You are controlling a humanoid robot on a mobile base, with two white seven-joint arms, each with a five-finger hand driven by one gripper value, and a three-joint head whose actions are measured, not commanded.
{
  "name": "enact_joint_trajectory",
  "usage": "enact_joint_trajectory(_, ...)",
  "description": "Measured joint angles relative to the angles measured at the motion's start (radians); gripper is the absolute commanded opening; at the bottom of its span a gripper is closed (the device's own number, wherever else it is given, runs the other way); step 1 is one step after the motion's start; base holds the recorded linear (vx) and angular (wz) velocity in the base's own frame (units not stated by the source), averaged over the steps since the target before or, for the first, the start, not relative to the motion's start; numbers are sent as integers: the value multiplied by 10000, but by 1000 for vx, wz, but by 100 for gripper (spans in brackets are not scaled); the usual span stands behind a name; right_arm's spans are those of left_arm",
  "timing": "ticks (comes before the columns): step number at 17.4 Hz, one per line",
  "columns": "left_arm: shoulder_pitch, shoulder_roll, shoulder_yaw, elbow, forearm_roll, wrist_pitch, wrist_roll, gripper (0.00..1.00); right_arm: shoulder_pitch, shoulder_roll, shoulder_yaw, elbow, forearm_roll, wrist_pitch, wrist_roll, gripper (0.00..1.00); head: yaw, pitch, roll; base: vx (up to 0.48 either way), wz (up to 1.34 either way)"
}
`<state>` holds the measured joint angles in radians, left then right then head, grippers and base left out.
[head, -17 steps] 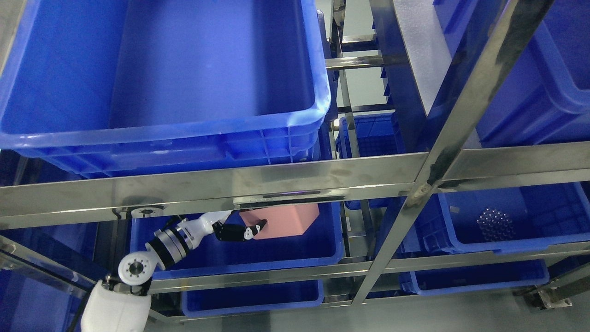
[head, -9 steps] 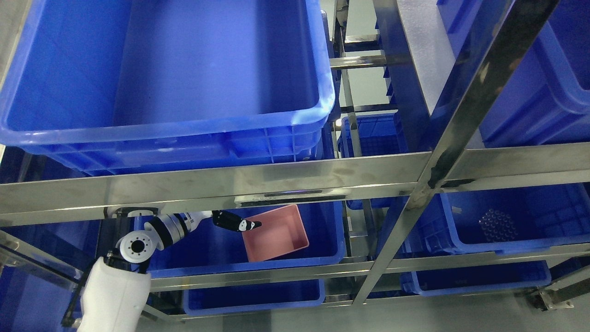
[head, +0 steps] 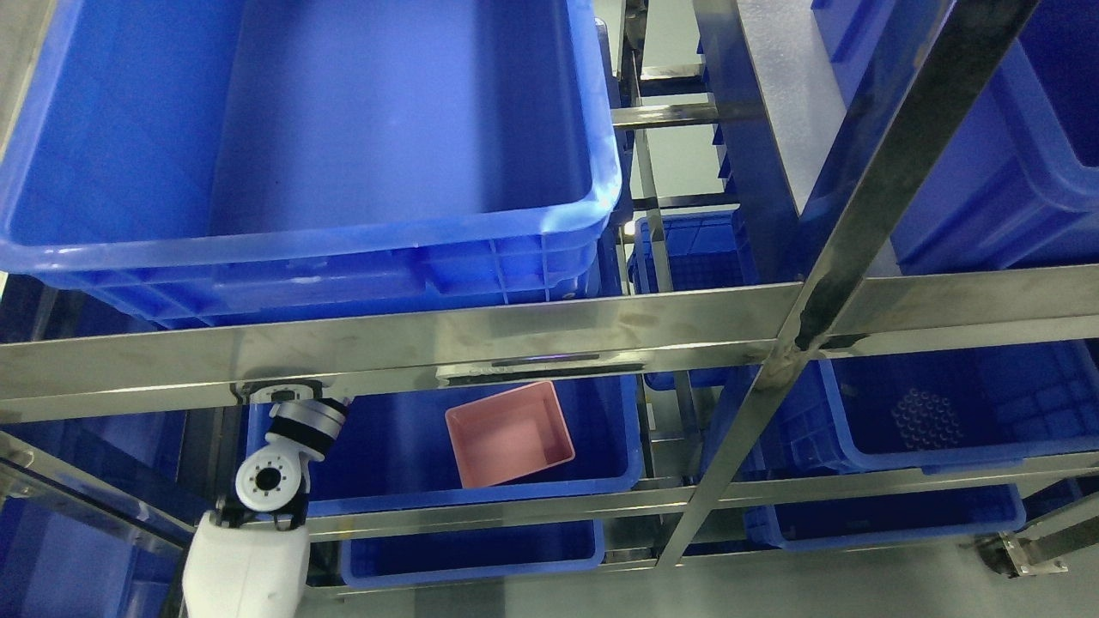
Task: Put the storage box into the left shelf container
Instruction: 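Release the pink box and withdraw the left hand from the bin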
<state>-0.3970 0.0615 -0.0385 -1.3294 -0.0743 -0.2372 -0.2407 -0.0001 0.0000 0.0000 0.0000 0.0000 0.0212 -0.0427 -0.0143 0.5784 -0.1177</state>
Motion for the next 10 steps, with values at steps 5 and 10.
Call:
enact_joint_trajectory(5, 1455, -247, 130, -1078, 708, 146, 833, 100, 0, 0, 0, 0, 0, 1, 0, 100, 0, 0, 0, 0, 0)
enact_joint_trajectory(10, 2502, -389, 134, -1689, 951, 49, 1427, 100, 2, 0, 0, 0, 0, 2, 0, 100, 0, 0, 0, 0, 0)
